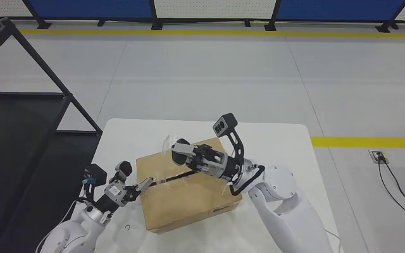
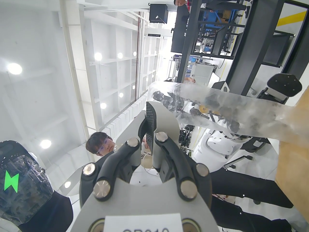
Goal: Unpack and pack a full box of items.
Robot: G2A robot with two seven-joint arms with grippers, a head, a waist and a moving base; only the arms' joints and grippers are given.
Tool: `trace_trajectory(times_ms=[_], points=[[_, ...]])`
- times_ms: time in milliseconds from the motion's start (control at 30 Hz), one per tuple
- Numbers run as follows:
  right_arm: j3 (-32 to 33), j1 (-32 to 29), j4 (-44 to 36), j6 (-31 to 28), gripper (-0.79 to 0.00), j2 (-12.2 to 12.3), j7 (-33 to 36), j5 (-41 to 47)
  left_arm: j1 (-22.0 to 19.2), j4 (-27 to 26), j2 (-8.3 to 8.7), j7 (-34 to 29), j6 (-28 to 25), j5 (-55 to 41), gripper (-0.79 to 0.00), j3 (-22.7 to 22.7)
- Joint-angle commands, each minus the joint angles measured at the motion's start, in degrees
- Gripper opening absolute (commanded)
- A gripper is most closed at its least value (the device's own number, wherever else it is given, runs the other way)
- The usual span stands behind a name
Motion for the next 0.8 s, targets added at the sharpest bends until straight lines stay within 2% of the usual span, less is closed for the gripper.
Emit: trace_trajectory(times_ms=[0,233,433,600,767], points=[[0.1,0.0,0.1,0.1,-0.785,0.0,0.1,0.0,-0.2,-0.3,-0.03,-0.6,-0.1,0.1,0.000,0.5],[0.0,0.3,0.8,0.2,-0.785,0.0,0.8,0.5,-2.8,0.8,-0.30,-2.1,1.7,1.7,0.000,3.4],[-0.1,0.8,1.5,0.1,-0.785,0.0,1.2,0.7,-4.3,1.0,-0.41,-2.5,1.9,1.2,0.000,4.1],[0.0,1.3,2.3,0.1,-0.785,-0.1,1.5,1.1,-3.8,0.0,-0.28,-3.5,1.9,0.7,0.000,3.2],[0.4,1.9,3.4,-0.2,-0.785,-0.1,1.9,1.7,-2.1,-1.0,0.06,-5.2,2.0,-0.7,0.000,0.5]])
